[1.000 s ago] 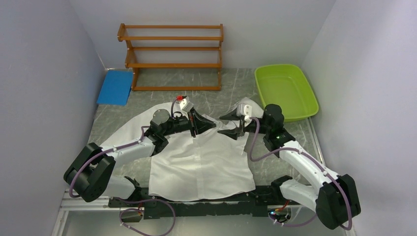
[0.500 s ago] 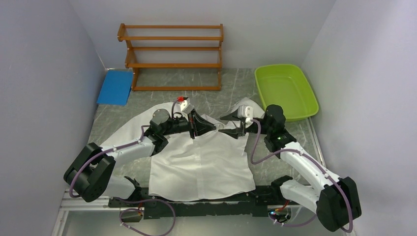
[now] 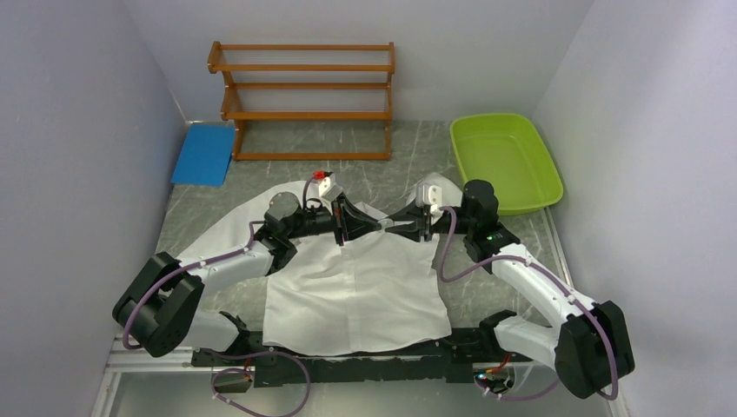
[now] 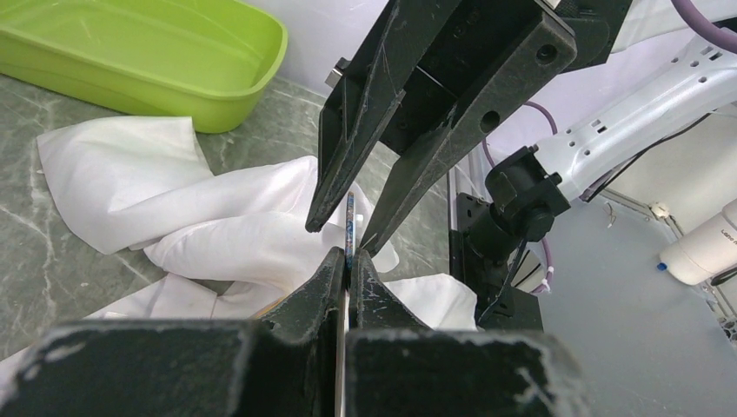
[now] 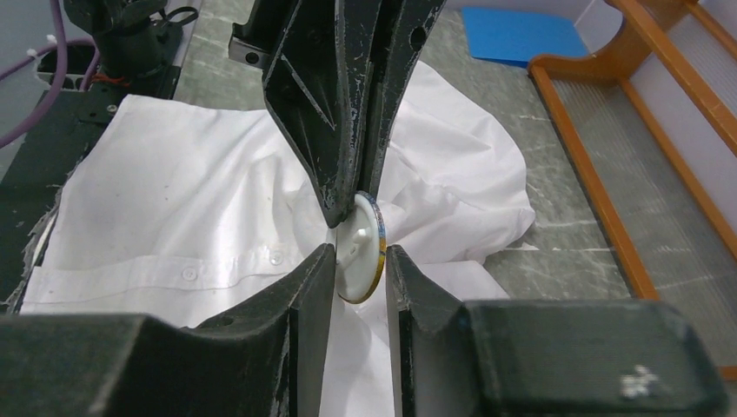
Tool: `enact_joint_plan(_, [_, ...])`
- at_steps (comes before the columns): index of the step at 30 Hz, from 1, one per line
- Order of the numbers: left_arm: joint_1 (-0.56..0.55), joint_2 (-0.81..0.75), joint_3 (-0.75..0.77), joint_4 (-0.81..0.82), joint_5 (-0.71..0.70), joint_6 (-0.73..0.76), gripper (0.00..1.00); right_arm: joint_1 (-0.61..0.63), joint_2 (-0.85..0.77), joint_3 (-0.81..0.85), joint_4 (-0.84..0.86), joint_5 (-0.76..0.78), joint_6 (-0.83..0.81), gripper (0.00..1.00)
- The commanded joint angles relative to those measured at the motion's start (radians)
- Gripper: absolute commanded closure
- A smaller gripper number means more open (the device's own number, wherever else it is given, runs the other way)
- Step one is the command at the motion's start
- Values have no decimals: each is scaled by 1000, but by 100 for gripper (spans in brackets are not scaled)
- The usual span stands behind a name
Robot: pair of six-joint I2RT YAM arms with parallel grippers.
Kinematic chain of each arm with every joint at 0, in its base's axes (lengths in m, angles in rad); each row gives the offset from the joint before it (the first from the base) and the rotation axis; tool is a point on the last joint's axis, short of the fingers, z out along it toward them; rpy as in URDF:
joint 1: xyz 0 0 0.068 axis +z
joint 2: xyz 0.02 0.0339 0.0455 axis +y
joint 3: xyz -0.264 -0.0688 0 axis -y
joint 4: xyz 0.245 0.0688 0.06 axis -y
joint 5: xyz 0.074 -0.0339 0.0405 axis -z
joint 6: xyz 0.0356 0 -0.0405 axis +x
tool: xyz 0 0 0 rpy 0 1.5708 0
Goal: Pin the brooch onto the clothing
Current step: Pin the brooch to the clothes.
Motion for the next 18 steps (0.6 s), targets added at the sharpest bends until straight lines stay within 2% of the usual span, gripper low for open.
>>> enact_joint_plan(1, [0, -17, 40, 57, 34, 6, 97, -4, 28, 68, 2, -20, -5, 70])
enact_joint_plan(5, [-2, -23, 49, 31, 40, 15, 97, -4, 55, 101, -42, 17, 19, 74])
enact_joint_plan(11, [-1, -32, 51, 22, 39, 22, 97, -4, 64, 112, -46, 50, 54, 85])
enact_joint_plan(14, [-2, -36, 45, 33, 41, 21, 97, -4, 66, 116, -49, 76, 71, 94])
enact_joint_plan(18, [-1, -45, 32, 45, 29, 21, 97, -4, 68, 118, -64, 89, 67, 99])
